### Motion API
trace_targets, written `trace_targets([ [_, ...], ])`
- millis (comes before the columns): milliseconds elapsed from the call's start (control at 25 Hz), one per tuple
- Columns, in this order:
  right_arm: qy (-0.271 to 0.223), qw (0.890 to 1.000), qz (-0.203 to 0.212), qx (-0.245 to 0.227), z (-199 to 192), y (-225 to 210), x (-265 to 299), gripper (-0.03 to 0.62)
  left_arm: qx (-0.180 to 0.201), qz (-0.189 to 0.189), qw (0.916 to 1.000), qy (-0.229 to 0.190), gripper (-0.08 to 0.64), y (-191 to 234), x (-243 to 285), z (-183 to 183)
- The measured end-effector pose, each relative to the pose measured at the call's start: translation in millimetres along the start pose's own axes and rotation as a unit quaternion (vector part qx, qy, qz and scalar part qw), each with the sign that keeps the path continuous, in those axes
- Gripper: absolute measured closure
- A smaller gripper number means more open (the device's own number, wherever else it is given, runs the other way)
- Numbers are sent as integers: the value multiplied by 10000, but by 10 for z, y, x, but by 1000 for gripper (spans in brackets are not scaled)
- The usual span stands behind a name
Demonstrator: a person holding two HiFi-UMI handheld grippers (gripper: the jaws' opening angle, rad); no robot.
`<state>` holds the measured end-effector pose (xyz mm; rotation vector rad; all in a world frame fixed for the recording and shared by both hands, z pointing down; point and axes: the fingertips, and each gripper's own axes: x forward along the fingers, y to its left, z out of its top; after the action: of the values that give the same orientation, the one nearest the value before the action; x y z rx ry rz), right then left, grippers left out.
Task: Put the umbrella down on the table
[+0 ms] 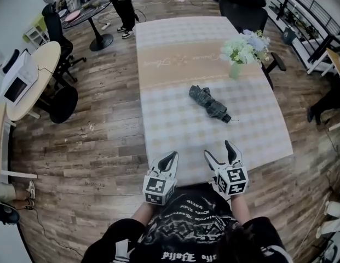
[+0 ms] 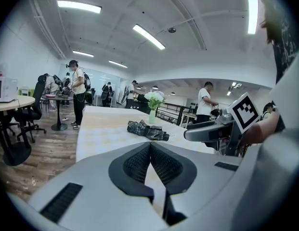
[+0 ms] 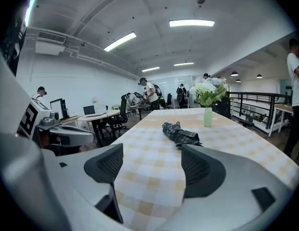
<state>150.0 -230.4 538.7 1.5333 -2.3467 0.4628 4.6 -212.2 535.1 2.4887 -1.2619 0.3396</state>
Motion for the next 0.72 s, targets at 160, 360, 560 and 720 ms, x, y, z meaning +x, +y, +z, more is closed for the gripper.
trace_targets([
  [160, -31, 10000, -5, -77, 22, 40, -1, 210, 10, 20, 10000, -48, 540, 33, -32, 19],
  [360, 169, 9983, 509, -247, -38, 280, 34, 229, -6, 97, 9999, -90, 540, 96, -84, 25],
  [560, 212, 9963, 742, -392, -34, 444, 75, 348, -82, 177, 9997, -126, 540, 162, -111, 51],
  [720, -13, 9988, 442, -218, 83, 336, 93, 444, -72, 154, 9998, -112, 540, 182, -103, 29],
])
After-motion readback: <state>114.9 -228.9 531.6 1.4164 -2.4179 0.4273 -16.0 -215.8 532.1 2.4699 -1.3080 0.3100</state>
